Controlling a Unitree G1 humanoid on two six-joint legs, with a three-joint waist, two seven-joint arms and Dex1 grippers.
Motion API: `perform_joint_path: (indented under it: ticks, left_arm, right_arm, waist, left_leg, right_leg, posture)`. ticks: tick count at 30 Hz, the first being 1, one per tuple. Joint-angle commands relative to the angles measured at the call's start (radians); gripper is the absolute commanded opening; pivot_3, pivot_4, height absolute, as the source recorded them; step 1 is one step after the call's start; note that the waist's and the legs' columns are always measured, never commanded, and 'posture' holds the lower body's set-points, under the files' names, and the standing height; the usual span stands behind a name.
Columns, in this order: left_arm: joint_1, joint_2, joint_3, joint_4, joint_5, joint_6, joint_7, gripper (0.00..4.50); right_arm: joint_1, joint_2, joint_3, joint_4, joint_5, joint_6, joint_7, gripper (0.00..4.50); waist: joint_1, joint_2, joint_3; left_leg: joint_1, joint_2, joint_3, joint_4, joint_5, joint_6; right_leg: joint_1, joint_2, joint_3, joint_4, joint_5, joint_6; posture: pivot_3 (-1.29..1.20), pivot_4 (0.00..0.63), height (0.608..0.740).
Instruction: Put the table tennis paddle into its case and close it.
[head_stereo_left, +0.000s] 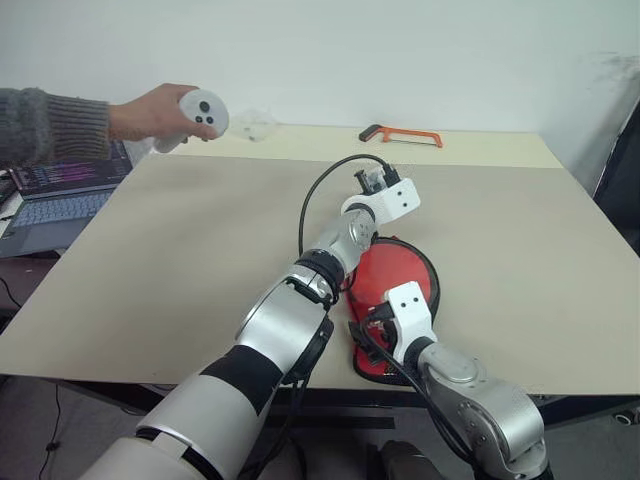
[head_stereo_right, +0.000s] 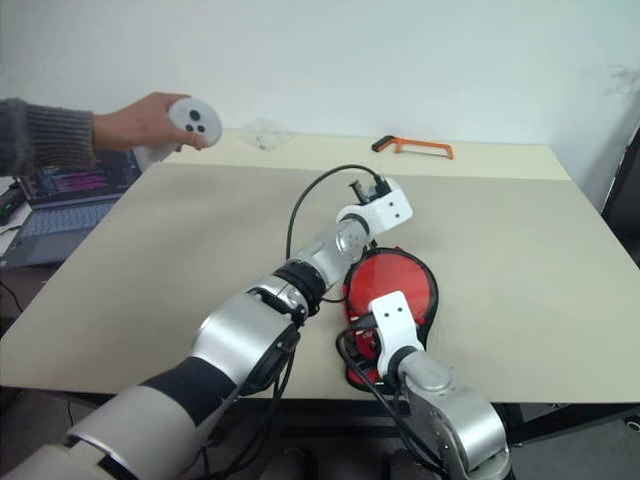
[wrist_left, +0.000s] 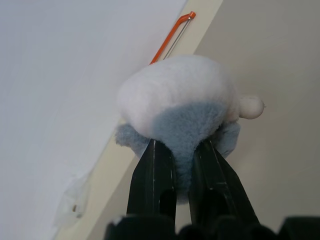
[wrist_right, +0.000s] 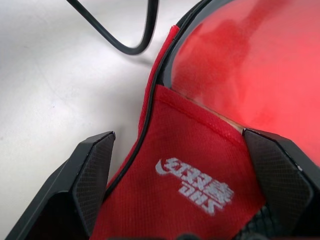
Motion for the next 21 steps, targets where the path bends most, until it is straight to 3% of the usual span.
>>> perform_joint_path:
  ticks: [1,21]
  left_arm:
    - [-0.071,-0.022,-0.030,-0.025,0.034,-0.043,0.044,0.05]
    - [-0.075,-0.048,-0.421,-0.008,0.373,-0.154,0.167,0.05]
  right_arm:
    - [0.065,0.003,0.047,0.029,0.010,0.088,-0.006,4.50]
    - [0.105,0.016,0.055,-0.011,-0.004,0.110,-0.019,4.50]
  waist:
    - [0.005,0.000,0.000]
    - [0.013,-0.001,0.000]
  left_leg:
    - [0.000,0.000,0.000,0.000,0.000,0.000]
    - [0.000,0.000,0.000,-0.003,0.000,-0.001]
  right_leg:
    - [0.000,0.000,0.000,0.000,0.000,0.000]
    - [-0.001,0.000,-0.001,0.000,-0.002,-0.003]
  posture:
    - [0.00,0.150,0.740]
    - [0.00,0.150,0.740]
